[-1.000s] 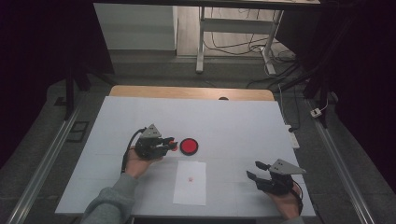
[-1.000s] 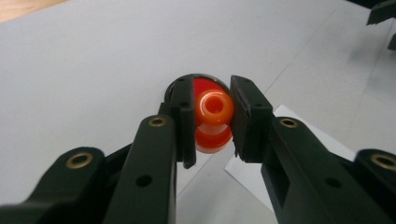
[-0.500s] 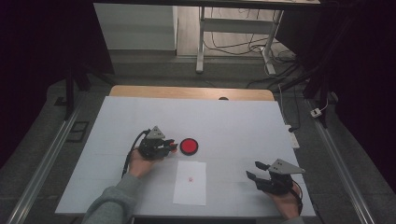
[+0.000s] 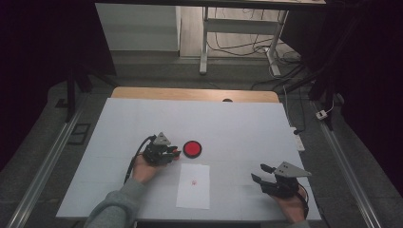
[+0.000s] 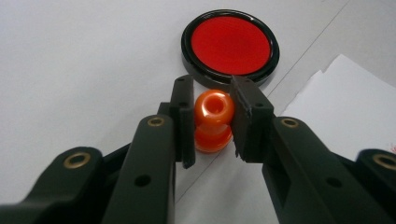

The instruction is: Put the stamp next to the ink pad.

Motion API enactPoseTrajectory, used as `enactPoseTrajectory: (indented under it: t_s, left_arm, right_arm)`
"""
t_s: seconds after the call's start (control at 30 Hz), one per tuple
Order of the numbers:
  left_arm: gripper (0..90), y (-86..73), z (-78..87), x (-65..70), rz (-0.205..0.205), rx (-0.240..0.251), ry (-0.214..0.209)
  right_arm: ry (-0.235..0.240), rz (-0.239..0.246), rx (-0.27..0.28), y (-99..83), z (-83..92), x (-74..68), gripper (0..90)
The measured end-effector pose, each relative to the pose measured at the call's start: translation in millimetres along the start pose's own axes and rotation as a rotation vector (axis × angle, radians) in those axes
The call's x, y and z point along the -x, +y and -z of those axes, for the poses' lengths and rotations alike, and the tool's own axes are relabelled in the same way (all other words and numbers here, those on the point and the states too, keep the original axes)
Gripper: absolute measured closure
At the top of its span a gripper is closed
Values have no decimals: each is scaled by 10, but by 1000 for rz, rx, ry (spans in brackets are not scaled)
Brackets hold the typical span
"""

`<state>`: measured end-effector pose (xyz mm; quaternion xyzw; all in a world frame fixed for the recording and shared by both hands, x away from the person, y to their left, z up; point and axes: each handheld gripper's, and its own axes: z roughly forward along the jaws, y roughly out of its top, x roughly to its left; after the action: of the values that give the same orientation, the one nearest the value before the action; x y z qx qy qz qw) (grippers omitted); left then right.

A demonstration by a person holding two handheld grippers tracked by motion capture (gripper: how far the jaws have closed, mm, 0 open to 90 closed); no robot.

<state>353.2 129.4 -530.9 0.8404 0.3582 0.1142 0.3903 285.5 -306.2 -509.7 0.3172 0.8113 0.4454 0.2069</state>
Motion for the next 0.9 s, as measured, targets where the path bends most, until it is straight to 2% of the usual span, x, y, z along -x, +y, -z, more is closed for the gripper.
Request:
enactPoseTrajectory:
  t_s: [0.23, 0.3, 0.37, 0.47, 0.63, 0.8, 0.9]
  left_arm:
    - [680, -12, -7, 8, -9, -2, -13]
    - [625, -6, -9, 20, -15, -2, -3]
    - [530, 7, 7, 31, -25, 15, 8]
    - [414, 27, 44, 40, -5, 42, 15]
    - [322, 45, 91, 43, 19, 67, 19]
    - [302, 52, 144, 31, 41, 82, 23]
    - [296, 57, 183, 25, 53, 95, 4]
  right_arm:
    - [-8, -2, 1, -1, 4, -2, 436]
    - [-4, -1, 1, -1, 2, 0, 435]
    - [-9, -1, 1, 0, 4, -2, 435]
    - [-4, -3, 4, 1, 8, 1, 434]
    - [-2, -2, 7, 5, 12, 0, 435]
    - [-4, -1, 10, 8, 15, 0, 434]
    - [-1, -1, 12, 7, 13, 0, 434]
